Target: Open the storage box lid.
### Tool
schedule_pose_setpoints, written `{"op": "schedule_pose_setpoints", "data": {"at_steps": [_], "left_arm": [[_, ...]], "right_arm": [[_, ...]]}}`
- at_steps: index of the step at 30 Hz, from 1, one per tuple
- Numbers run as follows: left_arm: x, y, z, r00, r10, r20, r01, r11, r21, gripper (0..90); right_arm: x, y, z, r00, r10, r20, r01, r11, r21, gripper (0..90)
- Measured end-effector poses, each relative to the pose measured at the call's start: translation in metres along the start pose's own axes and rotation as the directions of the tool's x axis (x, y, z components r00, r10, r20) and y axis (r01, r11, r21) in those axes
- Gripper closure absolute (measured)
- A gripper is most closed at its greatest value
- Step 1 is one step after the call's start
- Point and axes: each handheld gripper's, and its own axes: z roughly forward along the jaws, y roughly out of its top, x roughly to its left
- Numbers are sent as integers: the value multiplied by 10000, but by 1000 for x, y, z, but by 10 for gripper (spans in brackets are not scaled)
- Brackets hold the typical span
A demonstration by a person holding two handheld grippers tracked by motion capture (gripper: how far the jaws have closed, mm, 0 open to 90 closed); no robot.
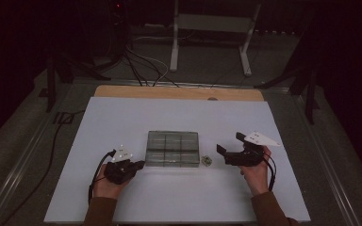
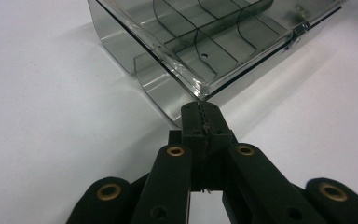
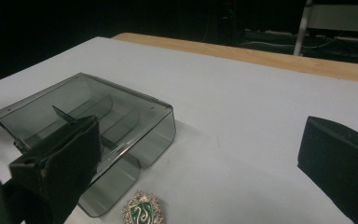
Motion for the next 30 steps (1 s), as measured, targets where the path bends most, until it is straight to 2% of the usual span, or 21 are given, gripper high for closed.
{"op": "schedule_pose_setpoints", "data": {"at_steps": [17,25,27,30], "left_arm": [[-1,2,0,10000,-54,7,54,9990,-436,900],[-3,5,0,9999,-105,4,105,9971,-760,900],[-3,7,0,10000,-79,-29,76,9964,-840,900],[-3,8,1,9999,-83,-58,78,9960,-892,900]], "right_arm": [[0,-2,3,10000,-52,-59,52,10000,31,0],[-3,-1,1,9991,332,-279,-334,9994,-100,0],[-2,0,1,9977,490,-471,-497,9987,-140,0],[1,1,1,9970,455,-628,-465,9988,-152,0]]}}
